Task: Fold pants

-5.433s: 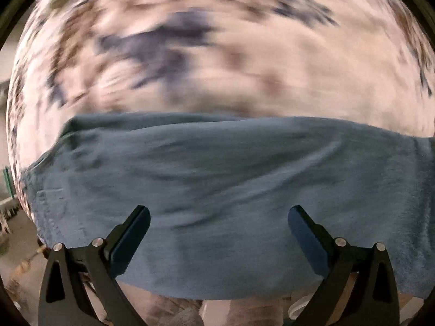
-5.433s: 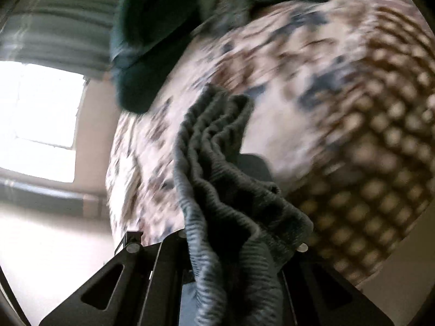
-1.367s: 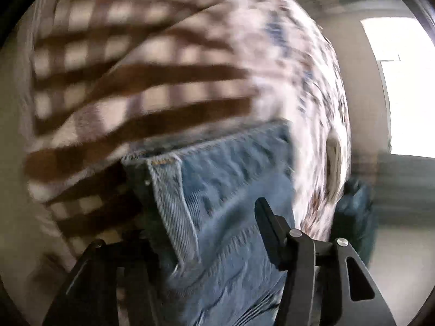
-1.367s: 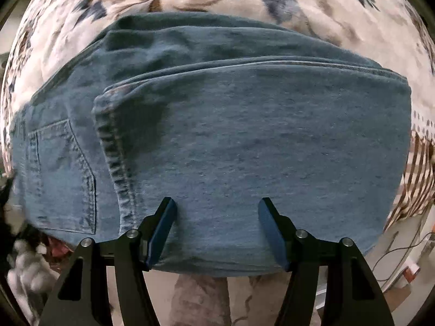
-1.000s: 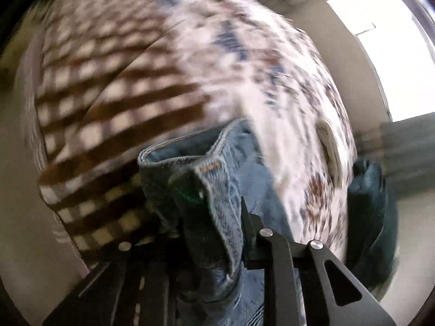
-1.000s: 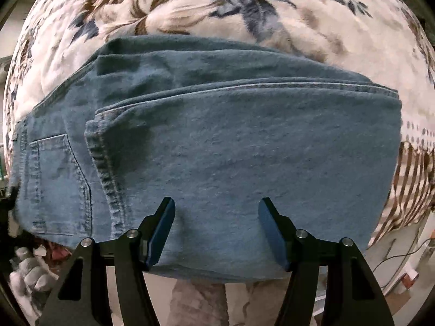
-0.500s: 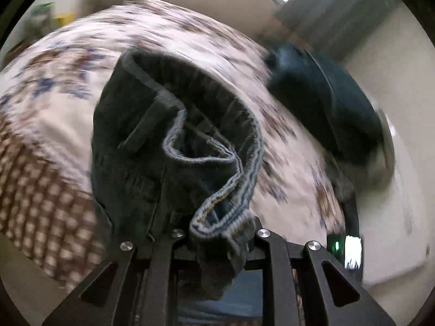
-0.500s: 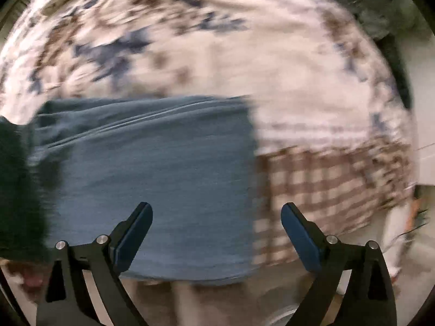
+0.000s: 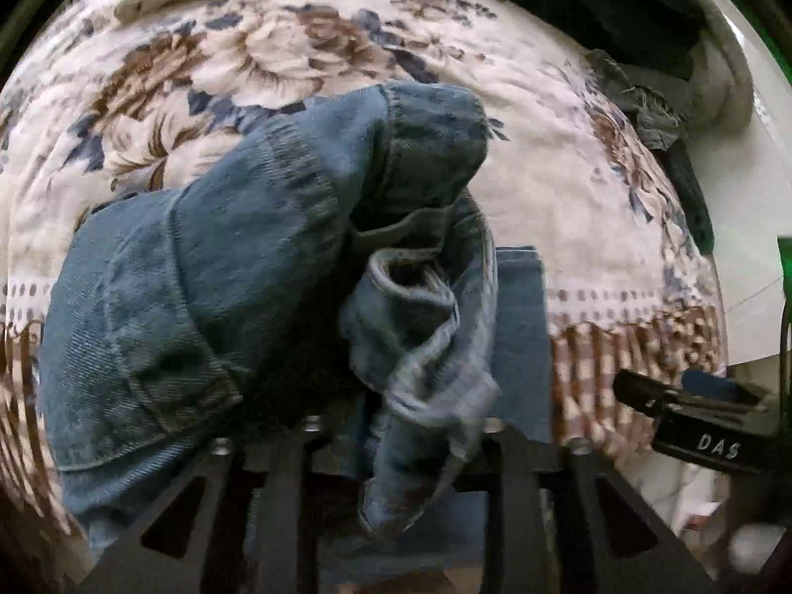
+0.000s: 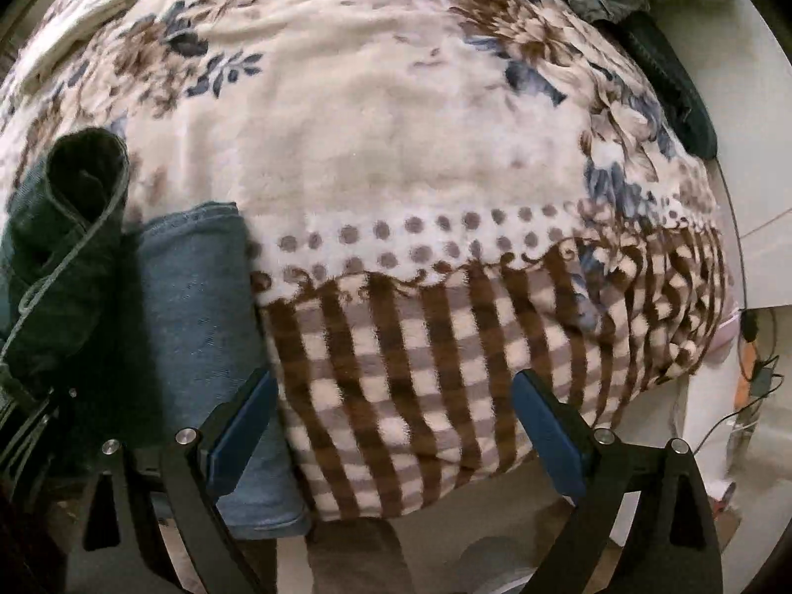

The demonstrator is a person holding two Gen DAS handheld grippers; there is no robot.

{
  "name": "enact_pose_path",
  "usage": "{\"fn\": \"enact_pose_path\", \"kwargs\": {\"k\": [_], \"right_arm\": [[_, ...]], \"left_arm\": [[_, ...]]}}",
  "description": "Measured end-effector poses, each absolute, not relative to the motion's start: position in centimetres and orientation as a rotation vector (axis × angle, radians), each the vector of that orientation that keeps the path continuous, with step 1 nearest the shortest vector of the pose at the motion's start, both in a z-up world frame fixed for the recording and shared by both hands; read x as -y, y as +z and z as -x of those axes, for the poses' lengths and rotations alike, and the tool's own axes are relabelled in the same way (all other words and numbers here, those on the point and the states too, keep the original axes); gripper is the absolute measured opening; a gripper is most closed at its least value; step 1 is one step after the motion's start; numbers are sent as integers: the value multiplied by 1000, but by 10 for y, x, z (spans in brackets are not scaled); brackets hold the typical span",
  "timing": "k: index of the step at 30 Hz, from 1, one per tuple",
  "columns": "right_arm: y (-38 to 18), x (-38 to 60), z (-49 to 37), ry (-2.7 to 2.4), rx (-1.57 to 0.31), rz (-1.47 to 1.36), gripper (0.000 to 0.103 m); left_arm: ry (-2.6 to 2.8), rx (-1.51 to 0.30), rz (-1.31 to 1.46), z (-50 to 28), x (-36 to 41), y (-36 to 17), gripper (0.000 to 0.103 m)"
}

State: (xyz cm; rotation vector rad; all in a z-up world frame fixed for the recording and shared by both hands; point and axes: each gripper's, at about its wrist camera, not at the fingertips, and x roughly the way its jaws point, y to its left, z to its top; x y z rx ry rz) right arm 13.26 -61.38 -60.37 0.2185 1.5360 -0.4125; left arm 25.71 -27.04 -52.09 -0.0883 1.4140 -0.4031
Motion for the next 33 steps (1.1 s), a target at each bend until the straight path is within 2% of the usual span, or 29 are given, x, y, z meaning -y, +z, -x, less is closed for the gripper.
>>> {"fn": "enact_pose_path", "kwargs": {"k": [2, 4, 5, 6, 10, 13, 17, 23, 26, 30, 33], "right_arm": [[-596, 617, -132, -375, -1526, -262, 97], [-584, 621, -132, -342, -1505, -312, 97], [-576, 620, -133, -332, -1492, -336, 97], [-569, 620, -134, -311, -1480, -372, 97], [-558, 610, -148, -135, -1463, -537, 97], [-565, 592, -163, -33, -1472, -608, 97], [-594, 567, -187, 47, -1518, -619, 97], [-657, 536, -223, 228, -1568, -666, 95], [-665, 511, -228, 280, -1580, -546, 44], [-626, 494, -210, 261, -1509, -454, 29], [-585, 504, -183, 191, -1442, -459, 28]], "left_arm": [[-404, -1467, 128, -253, 271, -507, 40], [-388, -1463, 122, -248, 272, -482, 61], [-375, -1454, 102, -245, 269, -471, 79], [-343, -1441, 75, -243, 264, -460, 88], [-201, -1435, 36, -244, 234, -444, 88], [-102, -1456, 9, -247, 207, -462, 88], [31, -1539, 10, -251, 162, -502, 88], [101, -1552, 84, -255, 128, -517, 88], [134, -1530, 95, -256, 121, -514, 88], [151, -1492, 127, -258, 104, -498, 88], [138, -1465, 150, -258, 97, -486, 88]]}}
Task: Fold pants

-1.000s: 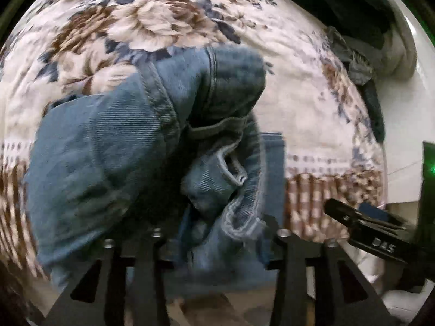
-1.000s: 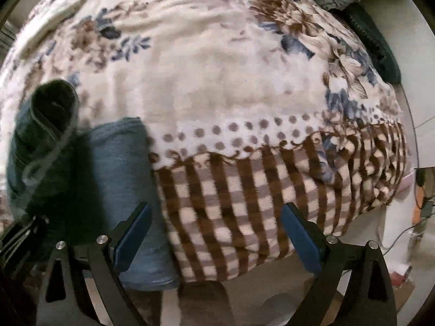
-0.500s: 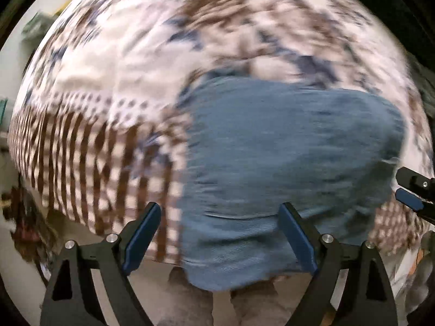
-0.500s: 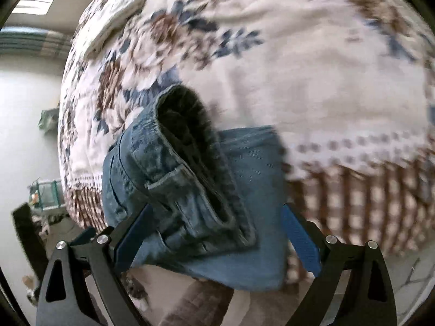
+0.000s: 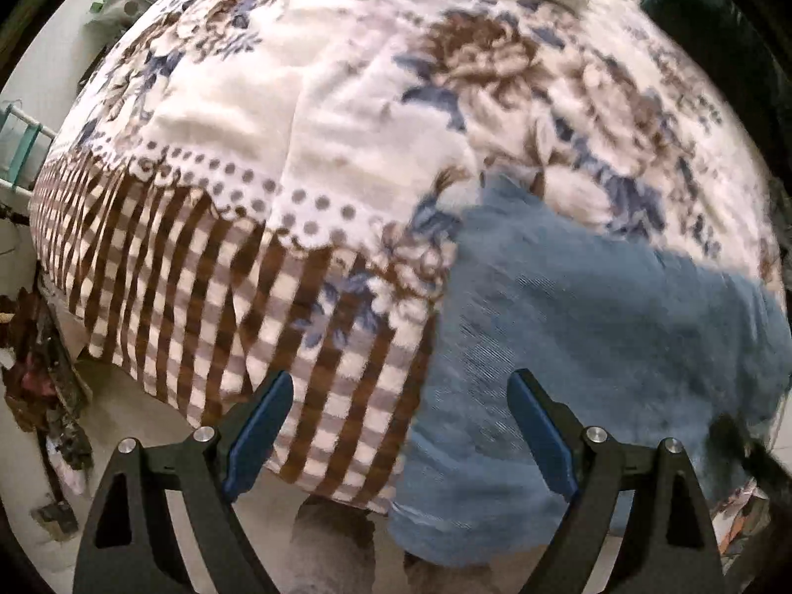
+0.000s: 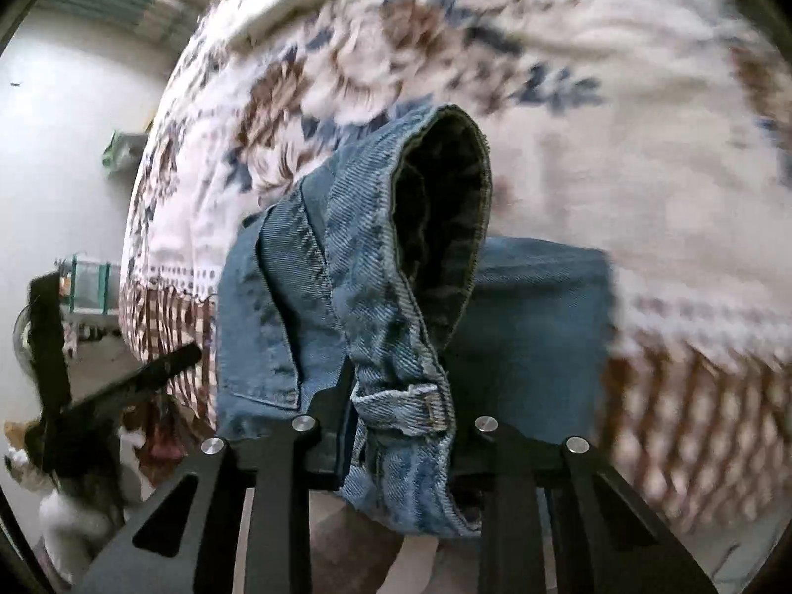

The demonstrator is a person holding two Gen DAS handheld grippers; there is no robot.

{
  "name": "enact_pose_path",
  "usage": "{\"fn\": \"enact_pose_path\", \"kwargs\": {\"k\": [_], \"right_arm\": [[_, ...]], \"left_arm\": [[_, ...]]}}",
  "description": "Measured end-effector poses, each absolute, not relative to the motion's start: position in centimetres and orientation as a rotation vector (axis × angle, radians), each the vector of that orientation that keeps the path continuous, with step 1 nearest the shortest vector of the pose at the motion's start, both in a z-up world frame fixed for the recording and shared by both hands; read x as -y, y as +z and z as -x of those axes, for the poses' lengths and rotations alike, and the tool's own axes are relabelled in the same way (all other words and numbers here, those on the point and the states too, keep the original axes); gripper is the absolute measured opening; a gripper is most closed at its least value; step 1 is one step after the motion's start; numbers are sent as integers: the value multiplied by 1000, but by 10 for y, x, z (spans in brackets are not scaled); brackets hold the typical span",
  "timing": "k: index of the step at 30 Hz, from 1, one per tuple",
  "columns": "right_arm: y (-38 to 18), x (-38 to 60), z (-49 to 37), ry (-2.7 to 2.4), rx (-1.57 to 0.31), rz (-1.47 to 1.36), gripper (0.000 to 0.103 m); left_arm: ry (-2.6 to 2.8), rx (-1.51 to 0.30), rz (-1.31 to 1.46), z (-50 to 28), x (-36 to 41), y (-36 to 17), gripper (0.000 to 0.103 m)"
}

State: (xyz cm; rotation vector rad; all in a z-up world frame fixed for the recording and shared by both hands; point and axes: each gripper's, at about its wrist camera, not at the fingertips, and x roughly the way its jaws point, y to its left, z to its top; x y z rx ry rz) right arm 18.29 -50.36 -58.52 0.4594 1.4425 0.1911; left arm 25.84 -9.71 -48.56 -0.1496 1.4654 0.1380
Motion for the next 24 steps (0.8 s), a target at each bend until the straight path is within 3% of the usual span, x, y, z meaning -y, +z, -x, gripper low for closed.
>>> {"fn": "enact_pose_path", "kwargs": {"k": [5, 10, 12, 14, 16, 18, 24], "right_arm": [[-566, 565, -135, -80, -1443, -505, 28], [-615, 621, -107, -258, -1511, -566, 22], [-638, 620, -112, -219, -1588, -566, 34], [-650, 622, -114, -200, -1630, -631, 34], [-642, 627, -114, -204, -1588, -656, 43], [-630, 637, -112, -217, -1525, -695, 61], [-637, 658, -131, -194, -1425, -840, 63]], "left_arm": [[80, -1435, 163, -267, 103, -479, 88], [-45, -1464, 130, -284, 146, -497, 97], [-115, -1492, 140, -294, 164, -512, 97], [-158, -1528, 134, -304, 178, -528, 97], [-202, -1551, 122, -317, 193, -544, 97], [-231, -1565, 129, -326, 202, -556, 97], [-251, -1623, 274, -340, 202, -588, 99]]}}
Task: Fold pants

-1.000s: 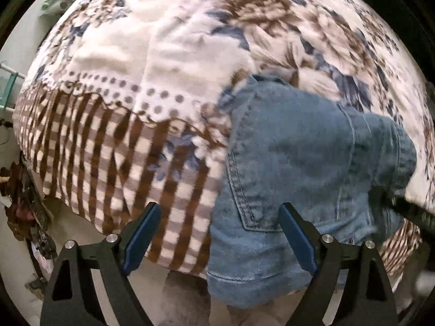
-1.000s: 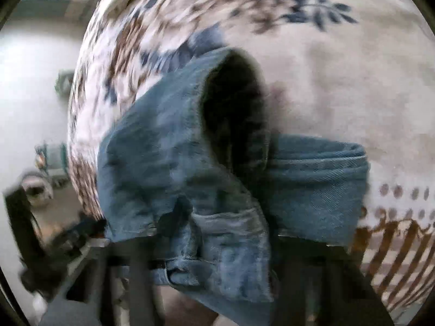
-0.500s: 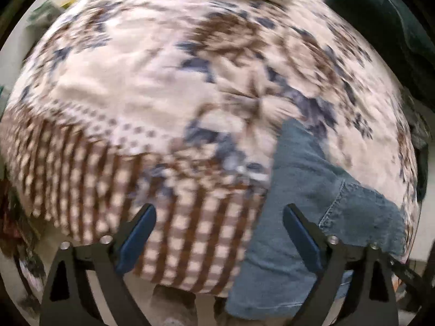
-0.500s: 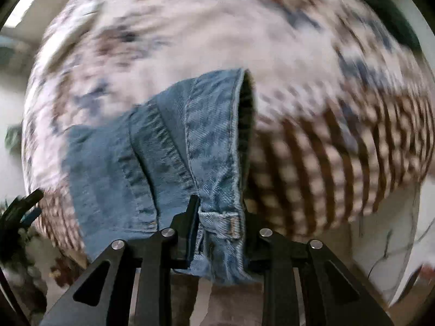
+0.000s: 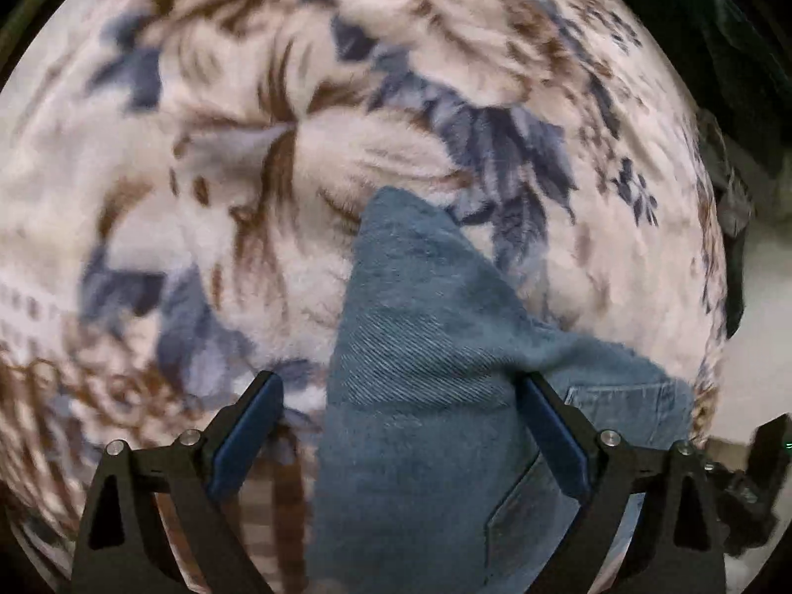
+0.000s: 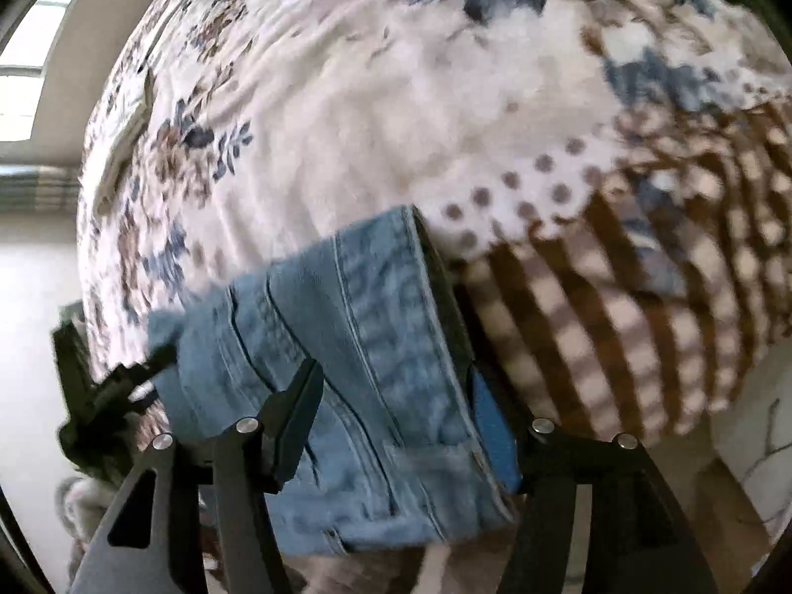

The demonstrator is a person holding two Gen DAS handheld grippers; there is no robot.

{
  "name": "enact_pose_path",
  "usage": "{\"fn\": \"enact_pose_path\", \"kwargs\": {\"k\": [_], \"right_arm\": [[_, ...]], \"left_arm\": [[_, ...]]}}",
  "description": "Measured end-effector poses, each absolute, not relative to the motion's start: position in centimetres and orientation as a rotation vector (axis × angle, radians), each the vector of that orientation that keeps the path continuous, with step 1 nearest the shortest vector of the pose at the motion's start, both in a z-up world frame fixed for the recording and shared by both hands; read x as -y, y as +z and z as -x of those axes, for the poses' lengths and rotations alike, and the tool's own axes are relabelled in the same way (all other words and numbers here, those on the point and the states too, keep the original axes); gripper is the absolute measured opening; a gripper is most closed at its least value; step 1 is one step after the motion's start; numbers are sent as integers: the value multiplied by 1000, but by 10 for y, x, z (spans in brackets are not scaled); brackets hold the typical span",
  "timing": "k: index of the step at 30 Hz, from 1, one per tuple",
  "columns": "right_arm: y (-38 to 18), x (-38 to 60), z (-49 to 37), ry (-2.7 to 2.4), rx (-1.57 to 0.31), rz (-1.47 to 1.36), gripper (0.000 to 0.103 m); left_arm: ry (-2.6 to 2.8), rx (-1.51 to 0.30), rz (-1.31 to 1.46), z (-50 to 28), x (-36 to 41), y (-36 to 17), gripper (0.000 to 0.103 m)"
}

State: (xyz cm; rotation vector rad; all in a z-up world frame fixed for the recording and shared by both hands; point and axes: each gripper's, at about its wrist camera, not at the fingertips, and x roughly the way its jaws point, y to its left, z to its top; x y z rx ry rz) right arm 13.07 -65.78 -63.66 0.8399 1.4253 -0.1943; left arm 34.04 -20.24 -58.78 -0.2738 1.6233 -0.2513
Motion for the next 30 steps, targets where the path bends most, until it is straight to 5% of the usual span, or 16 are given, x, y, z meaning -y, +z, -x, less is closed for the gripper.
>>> {"fn": "enact_pose_path", "kwargs": {"k": [5, 7, 8, 11, 13, 17, 19, 20, 21, 27, 28, 29, 30], "right_arm": [[-678, 660, -151, -169, -1497, -897, 60], [-678, 656, -157, -146, -1481, -847, 22], [-674, 654, -157, -156, -1473, -799, 14], [-676, 650, -162, -202, -1505, -725, 14], [-680, 650, -166, -177, -1544, -726, 15], [-657, 658, -156, -171, -1556, -779, 40], [-640, 664, -133, -182, -1521, -834, 60], [-635, 666, -121, -197, -1514, -857, 66], [-633, 666, -107, -212, -1510, -896, 66], [-693, 649, -40, -230, -1539, -1374, 63], [-705, 643, -38, -220, -1523, -1456, 54], [-714, 635, -39, -214, -1488, -1511, 32], [-713, 632, -42, -230, -1477, -1496, 28]], "left_arm": [[-293, -1660, 361, -344, 198, -605, 98], [-316, -1641, 392, -347, 195, -601, 81], [-327, -1627, 411, -348, 193, -598, 66], [-314, -1614, 482, -352, 183, -600, 58], [-303, -1625, 539, -352, 179, -603, 61], [-329, -1627, 565, -344, 179, -575, 66], [-349, -1568, 545, -334, 176, -558, 79], [-359, -1533, 542, -327, 173, -548, 95], [-363, -1523, 546, -320, 172, -544, 103], [-347, -1617, 565, -290, 177, -567, 102], [-344, -1634, 558, -288, 180, -573, 102], [-343, -1644, 554, -286, 181, -577, 102], [-336, -1655, 545, -285, 181, -581, 102]]}}
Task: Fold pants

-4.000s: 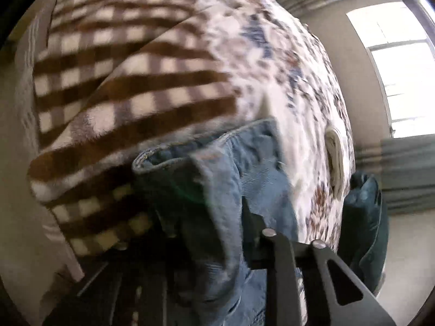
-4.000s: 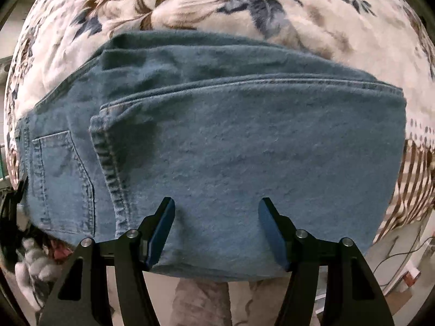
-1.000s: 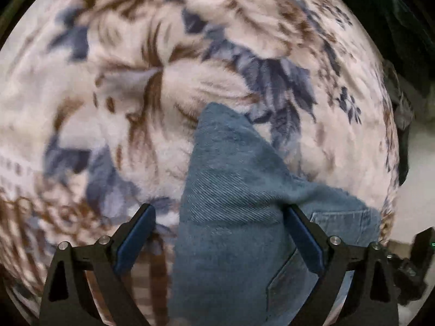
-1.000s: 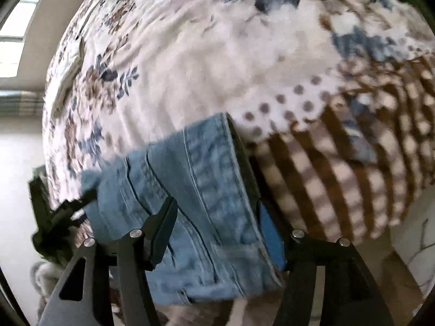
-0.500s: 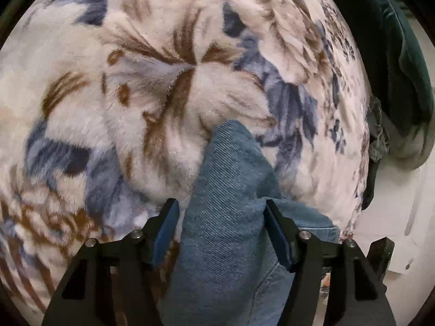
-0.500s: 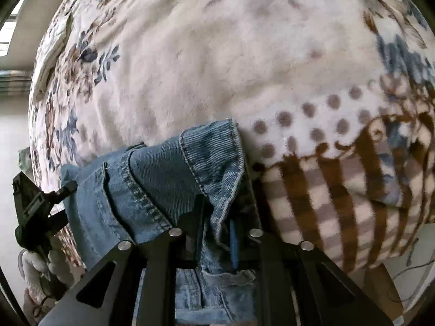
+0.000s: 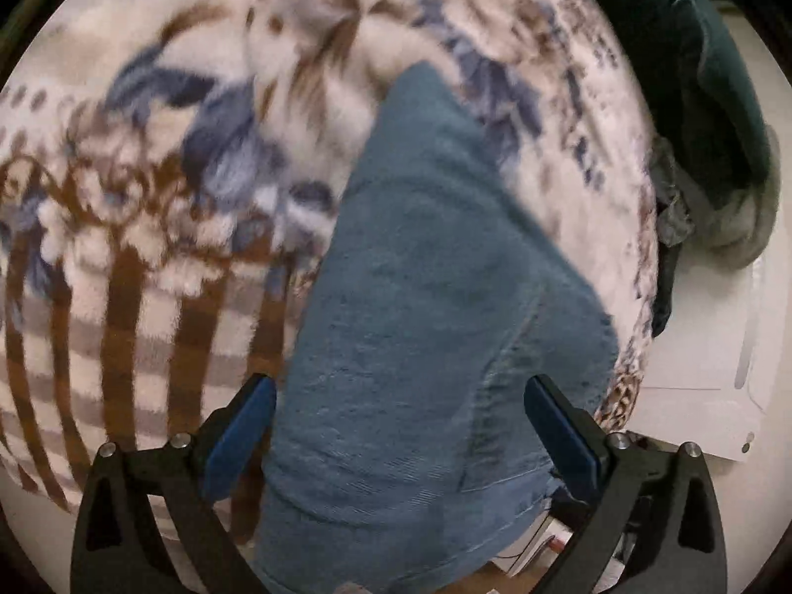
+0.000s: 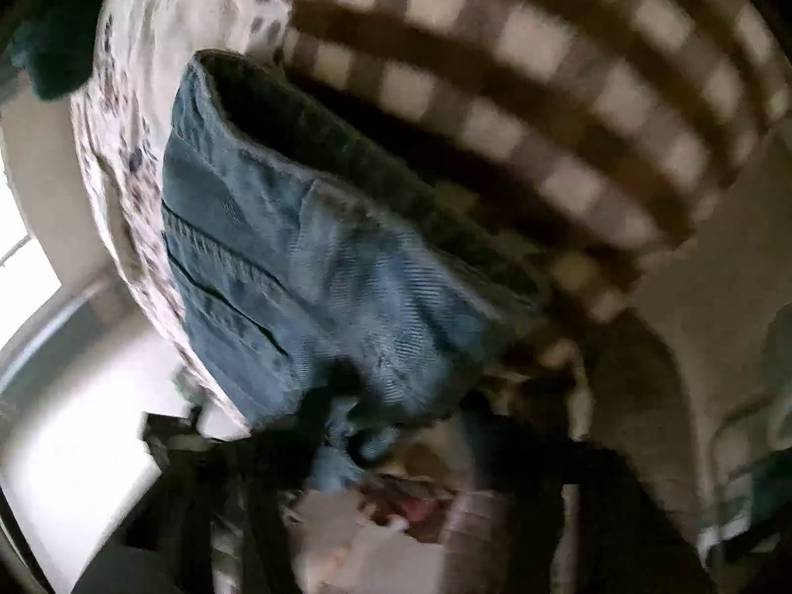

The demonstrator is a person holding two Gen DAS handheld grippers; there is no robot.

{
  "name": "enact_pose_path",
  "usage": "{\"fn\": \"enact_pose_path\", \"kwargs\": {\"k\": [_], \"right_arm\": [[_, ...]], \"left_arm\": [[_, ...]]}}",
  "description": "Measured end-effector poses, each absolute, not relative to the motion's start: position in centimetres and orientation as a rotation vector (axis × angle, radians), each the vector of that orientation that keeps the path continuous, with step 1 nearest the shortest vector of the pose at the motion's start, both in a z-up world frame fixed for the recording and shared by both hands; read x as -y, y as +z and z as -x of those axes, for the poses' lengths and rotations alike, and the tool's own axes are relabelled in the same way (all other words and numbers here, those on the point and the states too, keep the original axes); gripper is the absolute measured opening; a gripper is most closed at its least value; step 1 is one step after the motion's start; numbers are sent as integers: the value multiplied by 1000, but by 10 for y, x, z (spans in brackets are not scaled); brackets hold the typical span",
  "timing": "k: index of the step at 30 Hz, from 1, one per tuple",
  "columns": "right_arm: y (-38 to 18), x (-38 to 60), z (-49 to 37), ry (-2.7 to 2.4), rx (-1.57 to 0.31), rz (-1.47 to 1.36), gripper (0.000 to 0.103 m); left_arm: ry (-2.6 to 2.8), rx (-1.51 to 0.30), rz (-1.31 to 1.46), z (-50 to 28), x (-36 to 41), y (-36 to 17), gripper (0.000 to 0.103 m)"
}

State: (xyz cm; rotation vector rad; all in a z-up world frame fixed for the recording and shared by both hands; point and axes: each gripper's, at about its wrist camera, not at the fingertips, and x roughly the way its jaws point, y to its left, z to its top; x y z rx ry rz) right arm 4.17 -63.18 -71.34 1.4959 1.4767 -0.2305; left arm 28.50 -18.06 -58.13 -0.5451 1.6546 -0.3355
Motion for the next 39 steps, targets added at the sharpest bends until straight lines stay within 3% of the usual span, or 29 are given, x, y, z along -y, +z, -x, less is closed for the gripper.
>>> {"fn": "enact_pose_path", "kwargs": {"k": [4, 7, 12, 17, 22, 25, 28, 31, 35, 39], "right_arm": [[-699, 624, -54, -256, -1527, -1230, 23], [-712, 627, -50, -197, -1521, -1351, 34], [-726, 615, -61, -69, -1436, -1427, 78], [-737, 585, -84, -35, -1412, -1374, 102], [-717, 565, -97, 9, -1409, -1292, 100], [-698, 560, -95, 138, -1290, -1397, 92], [-706, 549, -102, 89, -1434, -1178, 80], [-726, 543, -107, 31, -1420, -1235, 83], [-708, 541, -118, 41, -1379, -1254, 85], [-694, 537, -100, -9, -1415, -1145, 77]], "left_arm": [[-314, -1668, 534, -288, 167, -588, 102], [-331, -1670, 534, -288, 167, -588, 102], [-386, -1693, 564, -283, 175, -598, 103], [-437, -1696, 567, -280, 177, -605, 103], [-444, -1703, 594, -281, 173, -608, 103], [-457, -1705, 588, -280, 171, -609, 103], [-468, -1709, 550, -278, 174, -610, 103], [-464, -1714, 537, -279, 177, -609, 103], [-462, -1720, 516, -282, 188, -606, 102], [-465, -1709, 497, -278, 193, -605, 102]]}}
